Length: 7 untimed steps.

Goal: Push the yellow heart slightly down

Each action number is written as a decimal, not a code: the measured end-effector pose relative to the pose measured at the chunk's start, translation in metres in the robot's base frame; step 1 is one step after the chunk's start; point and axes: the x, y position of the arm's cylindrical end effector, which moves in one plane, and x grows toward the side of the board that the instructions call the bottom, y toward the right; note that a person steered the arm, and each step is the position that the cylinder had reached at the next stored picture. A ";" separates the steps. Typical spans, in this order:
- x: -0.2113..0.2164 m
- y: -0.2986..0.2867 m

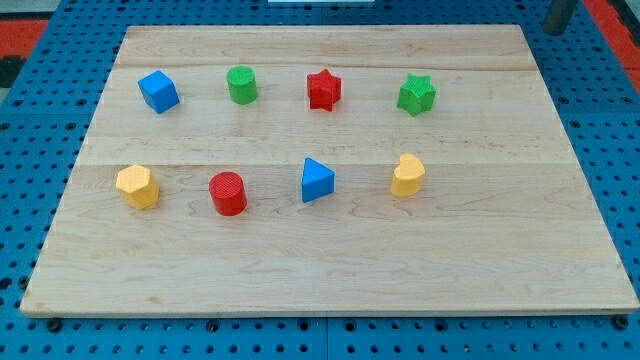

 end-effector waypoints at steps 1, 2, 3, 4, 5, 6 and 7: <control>-0.001 0.000; -0.001 0.000; -0.001 0.000; -0.001 0.000; 0.010 0.009; 0.011 0.011; 0.048 0.004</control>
